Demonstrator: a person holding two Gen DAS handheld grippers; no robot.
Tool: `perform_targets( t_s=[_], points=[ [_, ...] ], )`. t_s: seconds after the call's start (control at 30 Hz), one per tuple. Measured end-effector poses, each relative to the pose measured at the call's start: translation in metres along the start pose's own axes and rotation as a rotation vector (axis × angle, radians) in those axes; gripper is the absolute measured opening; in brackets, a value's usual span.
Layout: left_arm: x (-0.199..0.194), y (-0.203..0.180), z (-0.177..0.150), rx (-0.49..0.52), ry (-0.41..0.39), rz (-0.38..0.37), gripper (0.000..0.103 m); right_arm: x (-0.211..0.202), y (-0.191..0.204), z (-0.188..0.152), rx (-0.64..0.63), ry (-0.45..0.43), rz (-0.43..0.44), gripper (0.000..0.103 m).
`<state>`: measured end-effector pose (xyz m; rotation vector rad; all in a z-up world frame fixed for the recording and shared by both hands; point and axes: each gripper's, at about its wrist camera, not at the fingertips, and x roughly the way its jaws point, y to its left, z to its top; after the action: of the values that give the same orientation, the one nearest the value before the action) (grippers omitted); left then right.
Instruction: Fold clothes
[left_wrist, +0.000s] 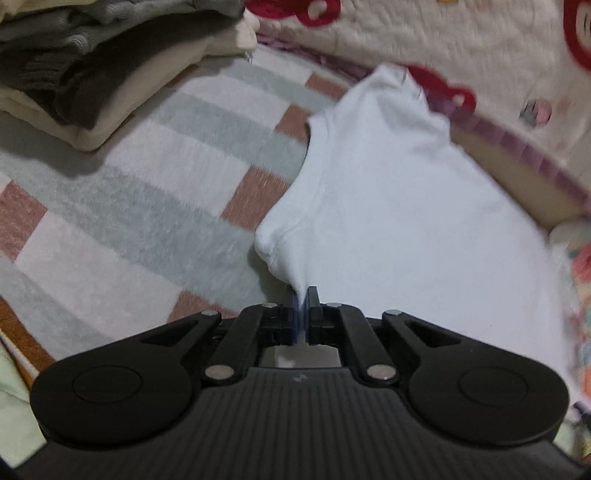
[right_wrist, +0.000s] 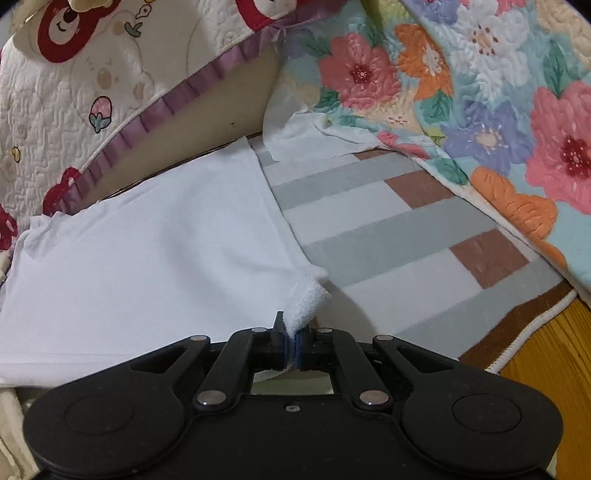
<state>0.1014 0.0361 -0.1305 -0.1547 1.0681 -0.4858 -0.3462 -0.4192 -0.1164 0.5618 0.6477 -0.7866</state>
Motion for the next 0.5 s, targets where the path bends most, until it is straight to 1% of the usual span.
perform_targets(
  t_s=[0.07,0.1,0.13,0.17,0.2,0.23,0.3,0.37,0.4,0.5],
  points=[
    [0.001,-0.001,-0.002,-0.011,0.006,0.031,0.004,-0.002,0.0,0.002,-0.006,0.0,0.0,0.003],
    [0.002,0.0,-0.003,-0.017,0.009,0.062,0.007,-0.001,0.002,0.003,-0.021,0.009,-0.01,0.003],
    [0.003,0.0,-0.004,-0.015,0.024,0.11,0.01,0.001,0.004,0.003,-0.037,0.018,-0.021,0.003],
    [0.004,0.001,-0.006,-0.008,0.042,0.139,0.015,0.002,0.004,0.001,-0.053,0.023,-0.033,0.003],
    [0.001,0.002,-0.006,-0.01,0.057,0.147,0.021,0.006,0.005,-0.002,-0.069,0.039,-0.047,0.003],
    [-0.004,0.004,-0.006,-0.028,0.065,0.139,0.024,0.009,0.005,-0.005,-0.08,0.057,-0.059,0.003],
    [-0.017,0.006,-0.004,-0.073,0.074,0.11,0.039,0.013,0.005,-0.01,-0.087,0.083,-0.077,0.004],
    [-0.033,0.003,-0.005,-0.117,0.069,0.05,0.046,0.014,0.004,-0.012,-0.086,0.094,-0.096,0.006],
    [-0.039,0.001,-0.008,-0.123,0.073,0.032,0.048,0.014,0.002,-0.012,-0.084,0.096,-0.106,0.006],
    [-0.055,-0.009,-0.019,-0.131,0.091,-0.012,0.053,0.011,-0.009,-0.012,-0.046,0.1,-0.14,0.015]
  ],
)
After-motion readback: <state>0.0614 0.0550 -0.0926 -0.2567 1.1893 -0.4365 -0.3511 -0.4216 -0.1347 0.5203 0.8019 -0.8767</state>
